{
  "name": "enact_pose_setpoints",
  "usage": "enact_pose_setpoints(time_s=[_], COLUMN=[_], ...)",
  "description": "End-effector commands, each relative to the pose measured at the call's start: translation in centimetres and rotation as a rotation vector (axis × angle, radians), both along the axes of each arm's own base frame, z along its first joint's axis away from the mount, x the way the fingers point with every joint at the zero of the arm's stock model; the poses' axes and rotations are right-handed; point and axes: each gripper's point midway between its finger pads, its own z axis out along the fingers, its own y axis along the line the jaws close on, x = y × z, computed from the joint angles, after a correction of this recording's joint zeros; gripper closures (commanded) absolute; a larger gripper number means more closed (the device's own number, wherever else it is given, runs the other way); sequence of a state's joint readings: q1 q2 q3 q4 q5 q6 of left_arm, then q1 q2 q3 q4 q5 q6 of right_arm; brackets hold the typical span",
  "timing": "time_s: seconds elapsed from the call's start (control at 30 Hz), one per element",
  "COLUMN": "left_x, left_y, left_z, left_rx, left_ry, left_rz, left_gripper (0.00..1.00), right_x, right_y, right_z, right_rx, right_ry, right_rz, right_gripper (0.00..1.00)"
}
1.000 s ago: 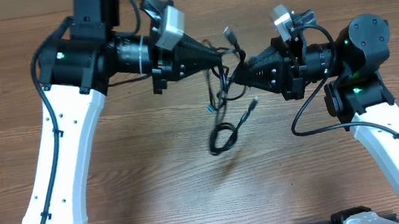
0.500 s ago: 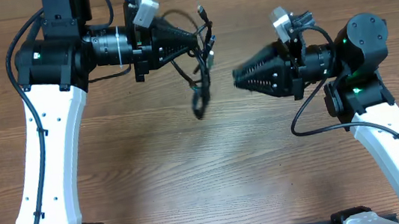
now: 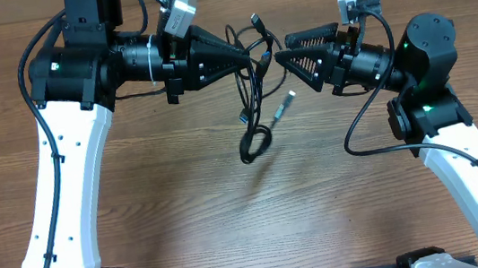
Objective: Untangle cables
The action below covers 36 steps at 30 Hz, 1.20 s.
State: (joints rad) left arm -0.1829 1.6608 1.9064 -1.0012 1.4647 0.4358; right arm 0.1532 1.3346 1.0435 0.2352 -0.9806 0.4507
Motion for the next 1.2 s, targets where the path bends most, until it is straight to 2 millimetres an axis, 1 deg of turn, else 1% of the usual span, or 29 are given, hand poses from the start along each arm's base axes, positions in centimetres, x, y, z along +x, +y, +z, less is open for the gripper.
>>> enact_pose_setpoints(time_s=[0.0,0.13,0.27,0.4,0.6,0.93,1.17], left_x=[-0.2,0.0,0.3,-0.2,0.4,1.4,2.0], left_y=[-0.1,-0.5,-1.2,-2.0,-3.0,-2.8,-2.7], left_z=[0.6,0.2,-0.7,-0.9,-2.1,-3.0,-3.5], left_rx=[-0.009,0.014,0.057,0.066,0.141,0.192,0.226], left_ry=[-0.002,-0.007,-0.013,-0.016,-0.04,-0.053,-0.042], left_rz=[-0.009,0.003,0.027,0.009,0.059,0.117,0.155], left_gripper=[0.96,0.96,0.96,0.96,0.96,0.96,0.96], right_x=[-0.5,-1.1,-1.4,-1.6,-2.1,-2.1,-2.4], right_y=[0.3,0.5,0.6,0.7,0.8,0.8,0.9], right_z=[0.4,1.1,1.6,1.6,1.7,1.7,1.6], right_rx=[-0.002,0.003,0.009,0.009,0.008,0.008,0.007], right_ry=[-0.033,-0.074,-0.104,-0.104,-0.11,-0.111,-0.112], right_rz=[0.024,0.062,0.08,0.088,0.121,0.121,0.14], right_gripper=[0.44,0.45,0.45,0.45,0.48,0.49,0.45])
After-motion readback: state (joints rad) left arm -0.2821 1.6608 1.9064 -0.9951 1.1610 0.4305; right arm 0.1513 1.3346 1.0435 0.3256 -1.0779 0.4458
